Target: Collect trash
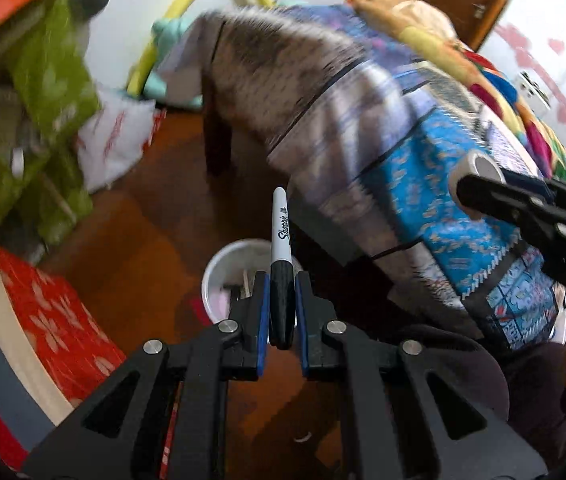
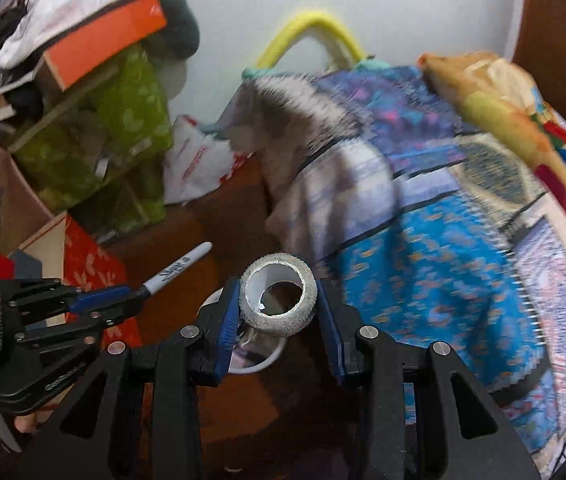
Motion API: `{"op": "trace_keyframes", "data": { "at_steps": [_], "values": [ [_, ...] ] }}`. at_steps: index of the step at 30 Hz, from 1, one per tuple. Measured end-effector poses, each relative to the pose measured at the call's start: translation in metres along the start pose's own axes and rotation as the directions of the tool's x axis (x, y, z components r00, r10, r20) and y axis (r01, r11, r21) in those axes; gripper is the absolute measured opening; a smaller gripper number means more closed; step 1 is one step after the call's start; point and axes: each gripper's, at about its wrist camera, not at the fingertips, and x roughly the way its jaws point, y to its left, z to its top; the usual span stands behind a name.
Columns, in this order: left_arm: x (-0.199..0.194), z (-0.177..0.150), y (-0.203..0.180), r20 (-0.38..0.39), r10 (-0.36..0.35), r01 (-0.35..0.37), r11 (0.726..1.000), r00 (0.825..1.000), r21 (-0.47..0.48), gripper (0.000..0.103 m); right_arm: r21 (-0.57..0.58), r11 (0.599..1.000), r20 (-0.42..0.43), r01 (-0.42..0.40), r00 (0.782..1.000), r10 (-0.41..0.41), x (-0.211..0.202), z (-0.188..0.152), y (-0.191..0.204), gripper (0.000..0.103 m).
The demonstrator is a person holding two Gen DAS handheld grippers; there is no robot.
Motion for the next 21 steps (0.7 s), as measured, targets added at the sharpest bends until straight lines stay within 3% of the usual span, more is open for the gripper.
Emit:
{"op": "trace_keyframes", "data": {
  "at_steps": [7, 11, 15, 18, 21],
  "values": [
    [0.048, -0.009, 0.03, -0.078, -0.005, -0.003, 0.994, 0.997, -0.111, 0.011, 0.001, 0.997, -0.131, -0.071, 0.989, 0.07, 0.055, -0.007, 0.02, 0.035],
    [0.064, -0.01, 0.035, -0.108, -0.001, -0.013, 0.992, 0.994, -0.126, 0.011, 0.023, 0.994, -0.171, -0.107, 0.979, 0.109, 0.075, -0.004, 0.023, 0.035],
    [0.07, -0.005, 0.036, -0.094, -0.038, 0.023, 0.988, 0.995, -0.152, 0.012, 0.043, 0.989, -0.207, -0.142, 0.967, 0.148, 0.088, 0.001, 0.025, 0.037],
    [0.07, 0.001, 0.03, -0.094, -0.058, 0.045, 0.99, 0.994, -0.13, 0.021, 0.036, 0.99, -0.229, -0.139, 0.963, 0.144, 0.093, 0.001, 0.027, 0.041],
    [0.064, 0.001, 0.023, -0.074, 0.005, -0.011, 0.997, 0.997, -0.081, 0.023, 0.015, 0.993, -0.23, -0.118, 0.966, 0.118, 0.091, -0.002, 0.028, 0.043]
  ]
}}
